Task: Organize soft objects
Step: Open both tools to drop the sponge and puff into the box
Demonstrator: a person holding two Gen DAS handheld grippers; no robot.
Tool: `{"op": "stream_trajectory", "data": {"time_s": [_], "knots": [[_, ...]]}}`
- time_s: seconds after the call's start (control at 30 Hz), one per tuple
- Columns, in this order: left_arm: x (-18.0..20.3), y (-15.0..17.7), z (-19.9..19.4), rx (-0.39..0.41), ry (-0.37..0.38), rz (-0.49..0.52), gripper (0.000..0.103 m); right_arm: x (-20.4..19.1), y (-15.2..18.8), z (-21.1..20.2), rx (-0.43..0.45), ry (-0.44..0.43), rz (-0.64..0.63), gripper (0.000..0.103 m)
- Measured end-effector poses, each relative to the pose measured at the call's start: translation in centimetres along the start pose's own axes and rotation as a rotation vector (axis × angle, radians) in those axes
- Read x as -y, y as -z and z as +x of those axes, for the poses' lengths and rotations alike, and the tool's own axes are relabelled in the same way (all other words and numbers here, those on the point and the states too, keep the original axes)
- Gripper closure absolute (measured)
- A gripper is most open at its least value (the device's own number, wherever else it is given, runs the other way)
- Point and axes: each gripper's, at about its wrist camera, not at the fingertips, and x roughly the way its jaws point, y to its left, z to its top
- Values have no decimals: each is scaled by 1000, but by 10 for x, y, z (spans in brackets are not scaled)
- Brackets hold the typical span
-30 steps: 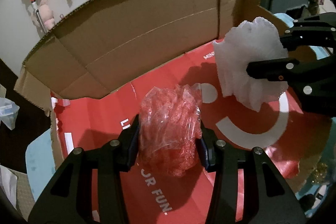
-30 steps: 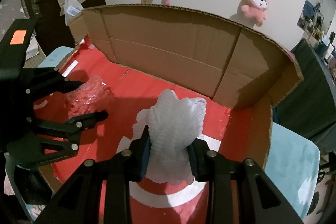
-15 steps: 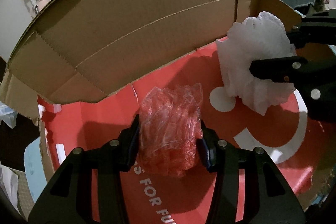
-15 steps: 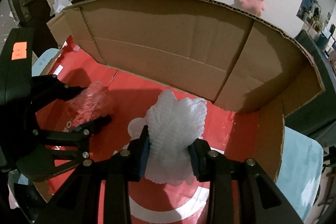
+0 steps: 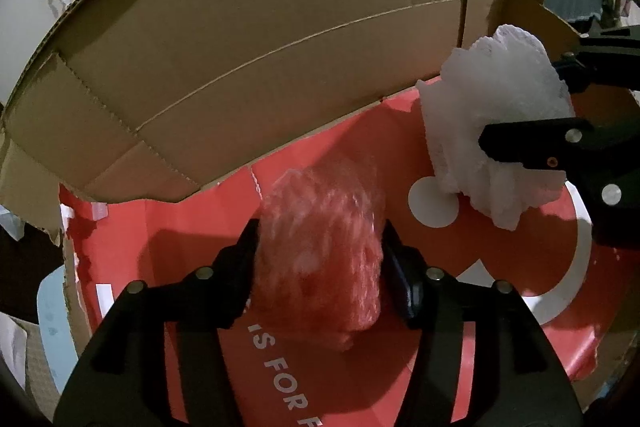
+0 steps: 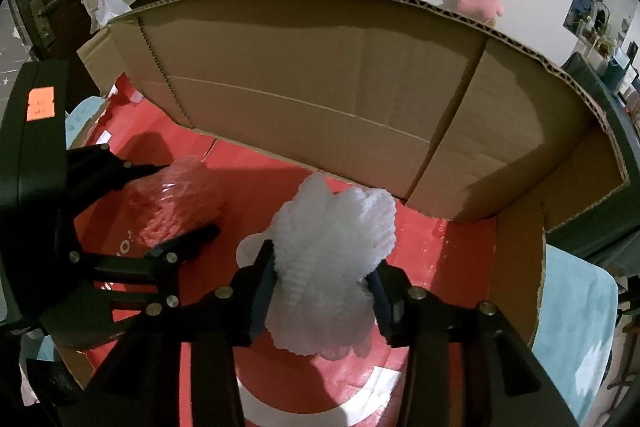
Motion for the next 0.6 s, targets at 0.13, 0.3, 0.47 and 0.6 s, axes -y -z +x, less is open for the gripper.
{"op": "stream_trajectory", "data": {"time_s": [0.13, 0.3, 0.47, 0.6], "knots": [[-1, 5, 0, 0, 5, -14, 42, 1, -1, 0, 1, 4, 3, 51], [-13, 7, -8, 17, 6, -20, 32, 4, 0, -5, 12, 13, 18, 37], [-16, 18, -31, 61, 13, -46, 27, 3, 4, -28, 50, 23, 36, 28], [-21, 28, -67, 129, 34, -88, 24, -3, 10, -58, 95, 42, 37, 19]]}}
